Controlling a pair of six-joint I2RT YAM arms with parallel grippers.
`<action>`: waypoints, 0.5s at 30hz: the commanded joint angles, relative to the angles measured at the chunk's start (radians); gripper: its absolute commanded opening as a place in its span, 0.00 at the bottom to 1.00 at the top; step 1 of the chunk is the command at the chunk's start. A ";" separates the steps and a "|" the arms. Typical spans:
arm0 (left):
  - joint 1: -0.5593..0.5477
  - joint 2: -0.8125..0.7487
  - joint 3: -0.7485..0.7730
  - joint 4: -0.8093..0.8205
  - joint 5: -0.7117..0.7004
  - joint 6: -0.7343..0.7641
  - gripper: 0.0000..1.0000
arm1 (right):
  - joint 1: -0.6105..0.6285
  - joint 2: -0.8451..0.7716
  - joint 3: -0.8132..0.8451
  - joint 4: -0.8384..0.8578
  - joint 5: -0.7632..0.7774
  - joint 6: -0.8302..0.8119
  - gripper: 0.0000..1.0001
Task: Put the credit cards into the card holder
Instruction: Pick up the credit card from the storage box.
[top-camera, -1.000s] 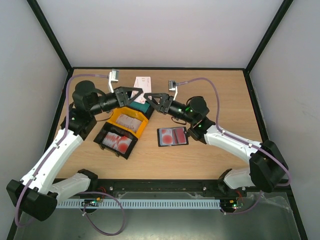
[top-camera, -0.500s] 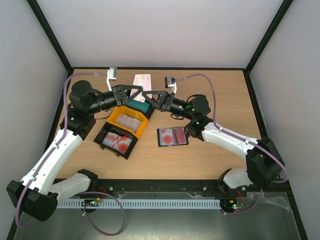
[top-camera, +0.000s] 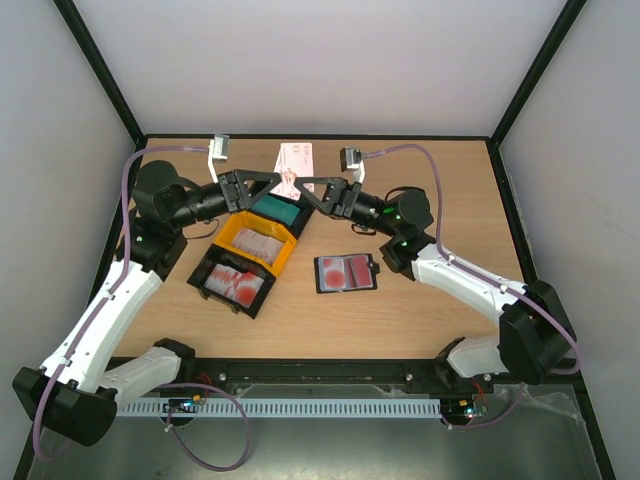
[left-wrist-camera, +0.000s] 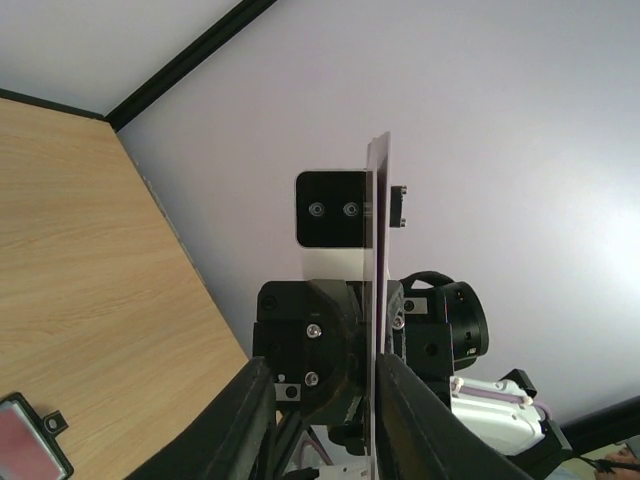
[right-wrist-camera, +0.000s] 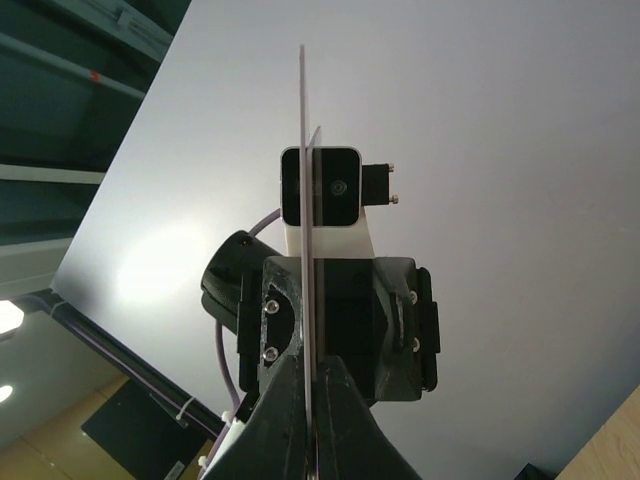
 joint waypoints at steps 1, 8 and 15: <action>0.023 -0.006 0.028 -0.012 0.045 0.019 0.28 | -0.010 -0.041 -0.010 0.027 -0.064 -0.004 0.02; 0.031 0.001 0.020 -0.029 0.065 0.021 0.12 | -0.020 -0.053 -0.017 -0.002 -0.090 -0.012 0.02; 0.046 0.004 0.020 -0.067 0.064 0.048 0.03 | -0.024 -0.060 -0.021 -0.004 -0.110 -0.008 0.02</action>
